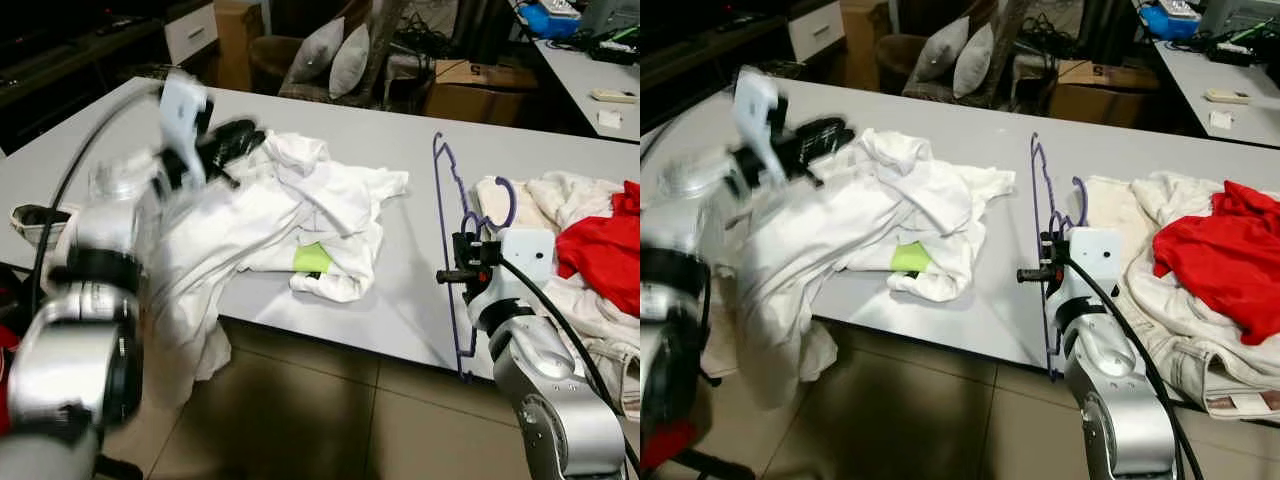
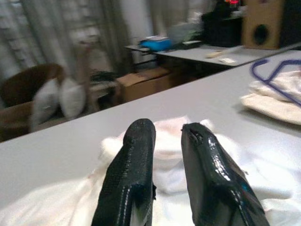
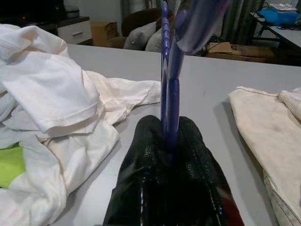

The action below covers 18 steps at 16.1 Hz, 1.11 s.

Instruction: Hang hanger

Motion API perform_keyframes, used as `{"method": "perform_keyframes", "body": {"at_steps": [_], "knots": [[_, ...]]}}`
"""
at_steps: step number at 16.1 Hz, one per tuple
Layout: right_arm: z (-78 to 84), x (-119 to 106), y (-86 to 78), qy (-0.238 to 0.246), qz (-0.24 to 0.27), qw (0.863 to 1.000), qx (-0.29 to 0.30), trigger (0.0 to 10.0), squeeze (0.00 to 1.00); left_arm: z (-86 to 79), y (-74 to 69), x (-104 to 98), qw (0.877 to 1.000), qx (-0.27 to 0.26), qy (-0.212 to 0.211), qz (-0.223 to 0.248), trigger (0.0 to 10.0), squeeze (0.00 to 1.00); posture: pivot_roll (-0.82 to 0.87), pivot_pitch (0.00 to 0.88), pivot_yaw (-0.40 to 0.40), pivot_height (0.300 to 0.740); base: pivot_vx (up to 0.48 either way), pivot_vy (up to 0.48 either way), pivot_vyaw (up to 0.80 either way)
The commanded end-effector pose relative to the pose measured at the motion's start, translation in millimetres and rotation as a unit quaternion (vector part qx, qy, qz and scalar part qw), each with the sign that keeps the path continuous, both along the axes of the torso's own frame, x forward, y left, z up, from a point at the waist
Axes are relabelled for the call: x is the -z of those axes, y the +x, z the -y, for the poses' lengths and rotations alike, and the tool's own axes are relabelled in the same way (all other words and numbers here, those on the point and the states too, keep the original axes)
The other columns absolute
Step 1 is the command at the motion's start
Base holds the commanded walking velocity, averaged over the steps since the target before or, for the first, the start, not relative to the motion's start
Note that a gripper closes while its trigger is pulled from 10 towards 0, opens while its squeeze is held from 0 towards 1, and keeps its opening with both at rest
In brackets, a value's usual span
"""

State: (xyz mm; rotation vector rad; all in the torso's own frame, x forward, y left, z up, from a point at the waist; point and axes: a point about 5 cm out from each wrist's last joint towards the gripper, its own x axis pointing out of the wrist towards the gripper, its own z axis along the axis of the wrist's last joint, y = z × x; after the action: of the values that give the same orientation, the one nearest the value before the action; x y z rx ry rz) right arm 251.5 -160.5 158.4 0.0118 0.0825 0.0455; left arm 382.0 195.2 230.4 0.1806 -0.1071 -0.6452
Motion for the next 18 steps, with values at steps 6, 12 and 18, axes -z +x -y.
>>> {"method": "perform_keyframes", "body": {"at_steps": [6, 12, 18], "knots": [[-2.3, -2.4, -0.8, 0.023, 0.007, 1.000, -0.011, 10.0, 0.00, 70.9, -64.3, 32.9, 0.994, -0.091, -0.054, 0.028, 10.0, 0.00, 0.07, 0.000, -0.019, 0.740, 0.000, 0.000, -0.67], [0.3, 1.1, -1.2, 0.020, -0.004, 1.000, -0.011, 10.0, 0.00, 82.4, -87.9, 51.9, 0.991, -0.108, -0.058, -0.047, 10.0, 1.00, 0.06, 0.000, -0.022, 0.740, 0.000, 0.000, -0.80], [8.9, 5.6, -10.8, 0.017, -0.012, 1.000, 0.012, 10.0, 0.00, 84.9, -92.9, 56.7, 0.990, -0.106, -0.065, -0.070, 10.0, 1.00, 0.04, 0.000, 0.001, 0.740, 0.000, 0.000, -0.80]]}}
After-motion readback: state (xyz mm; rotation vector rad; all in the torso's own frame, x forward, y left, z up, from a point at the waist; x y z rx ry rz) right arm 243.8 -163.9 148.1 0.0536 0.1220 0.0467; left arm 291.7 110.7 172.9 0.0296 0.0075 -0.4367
